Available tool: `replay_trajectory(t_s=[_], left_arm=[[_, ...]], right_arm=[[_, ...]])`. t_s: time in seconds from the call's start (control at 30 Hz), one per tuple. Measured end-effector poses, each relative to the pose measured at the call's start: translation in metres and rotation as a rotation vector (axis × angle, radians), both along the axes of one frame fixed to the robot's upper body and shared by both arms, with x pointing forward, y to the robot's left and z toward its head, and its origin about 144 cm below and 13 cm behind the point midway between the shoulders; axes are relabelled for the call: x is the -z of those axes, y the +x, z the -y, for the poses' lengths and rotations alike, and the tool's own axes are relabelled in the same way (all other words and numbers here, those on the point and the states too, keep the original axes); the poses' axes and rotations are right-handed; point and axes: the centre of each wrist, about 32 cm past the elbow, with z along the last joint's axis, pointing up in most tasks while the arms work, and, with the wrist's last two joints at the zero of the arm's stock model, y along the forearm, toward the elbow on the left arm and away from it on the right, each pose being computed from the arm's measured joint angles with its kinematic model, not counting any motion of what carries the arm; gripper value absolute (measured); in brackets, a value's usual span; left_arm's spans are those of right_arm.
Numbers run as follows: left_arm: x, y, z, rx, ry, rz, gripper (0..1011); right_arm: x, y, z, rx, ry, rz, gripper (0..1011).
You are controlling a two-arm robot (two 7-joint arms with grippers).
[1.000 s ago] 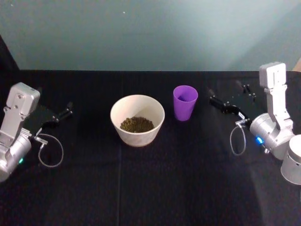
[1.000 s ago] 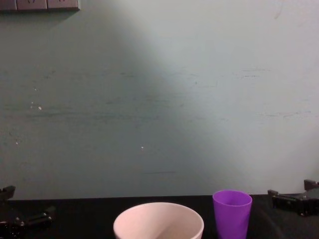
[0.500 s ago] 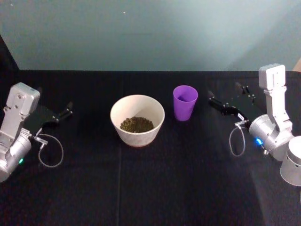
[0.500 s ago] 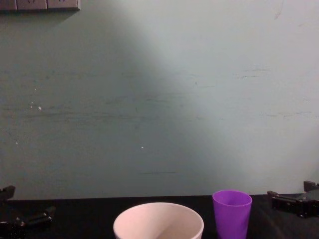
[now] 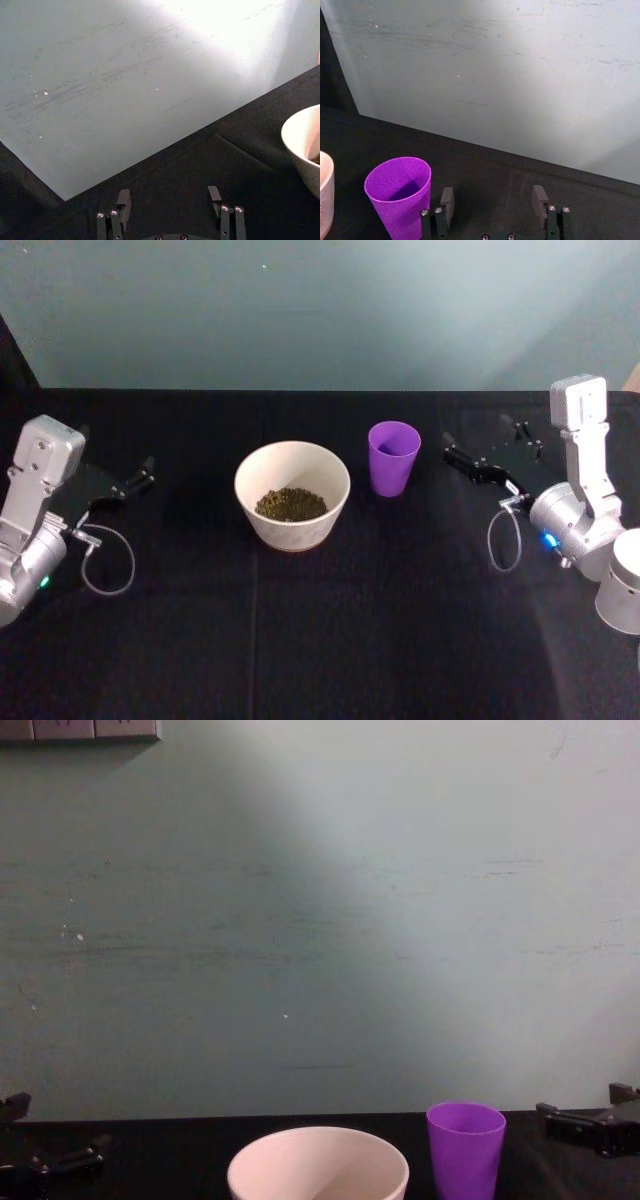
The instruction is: Pick up the cup and pour the mung beans from the cup into the bowl.
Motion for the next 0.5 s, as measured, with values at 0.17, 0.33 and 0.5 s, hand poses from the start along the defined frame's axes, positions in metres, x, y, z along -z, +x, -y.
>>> replay_trajectory(t_s=[0.17,0.33,0.5], left_arm=[[0.0000,0.0000,0.0000,0.000,0.000,0.000,1000],[0.0000,0.0000,0.0000,0.000,0.000,0.000,1000],[0.0000,0.0000,0.0000,0.000,0.000,0.000,1000]], right_arm=[[-0.0001,0.0001,0.0001,0.000,0.000,0.000,1004],[-0.0002,0.0001,0.0001,0.000,-0.001,0.000,1004],[-0.0002,0.0001,0.0001,0.000,-0.001,-0.001,1004]])
